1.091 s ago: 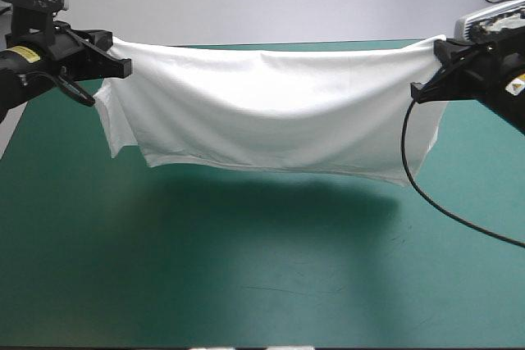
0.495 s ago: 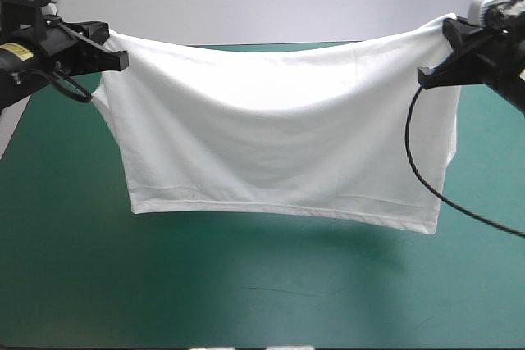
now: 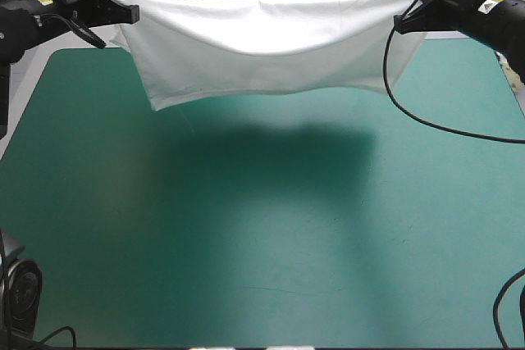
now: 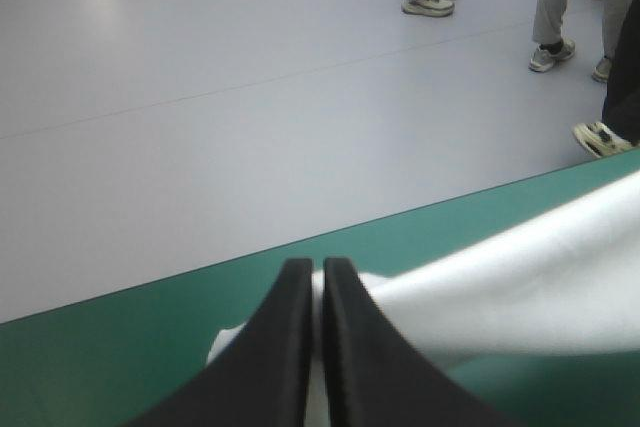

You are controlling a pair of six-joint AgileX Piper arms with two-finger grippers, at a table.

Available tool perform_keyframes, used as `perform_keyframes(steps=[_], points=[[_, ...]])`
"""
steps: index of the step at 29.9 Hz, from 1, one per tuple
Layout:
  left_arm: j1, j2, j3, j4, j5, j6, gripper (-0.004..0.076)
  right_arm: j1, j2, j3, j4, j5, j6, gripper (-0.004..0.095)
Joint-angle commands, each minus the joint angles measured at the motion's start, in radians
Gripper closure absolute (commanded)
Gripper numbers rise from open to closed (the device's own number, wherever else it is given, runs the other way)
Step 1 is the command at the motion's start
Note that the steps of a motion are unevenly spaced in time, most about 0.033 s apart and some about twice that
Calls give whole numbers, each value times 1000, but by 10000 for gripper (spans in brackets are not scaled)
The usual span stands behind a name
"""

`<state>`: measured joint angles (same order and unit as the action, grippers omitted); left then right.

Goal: Fold the cloth

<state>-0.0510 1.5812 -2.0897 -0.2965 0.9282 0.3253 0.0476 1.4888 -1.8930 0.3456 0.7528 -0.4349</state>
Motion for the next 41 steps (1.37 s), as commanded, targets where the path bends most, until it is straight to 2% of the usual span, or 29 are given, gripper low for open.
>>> perform_keyframes(steps=[1, 6, 14, 17, 23, 31, 35, 38, 41], points=[[-3, -34, 27, -7, -45, 1, 705, 0, -14, -36, 17, -2, -11, 912], [-3, -66, 267, 23, -63, 2, 705, 0, -18, 143, 42, 44, -50, 912], [-3, -214, 703, 29, -160, 26, 705, 0, -167, 647, 67, -80, -93, 912], [-3, -267, 777, 30, -128, 30, 705, 0, -242, 762, 66, -85, -93, 912], [-3, -360, 886, 38, 6, 51, 705, 0, -378, 959, 62, -47, -62, 912], [-3, -470, 1171, 30, 40, 24, 705, 0, -519, 1192, 31, 15, -7, 912], [-3, -517, 1316, 30, 44, 24, 705, 0, -551, 1255, -26, 51, 46, 912], [-3, -554, 1377, 38, 74, 24, 705, 0, -564, 1295, -52, 140, 71, 912], [-3, -592, 1411, 26, 91, 24, 705, 0, -584, 1330, -50, 160, 81, 912]])
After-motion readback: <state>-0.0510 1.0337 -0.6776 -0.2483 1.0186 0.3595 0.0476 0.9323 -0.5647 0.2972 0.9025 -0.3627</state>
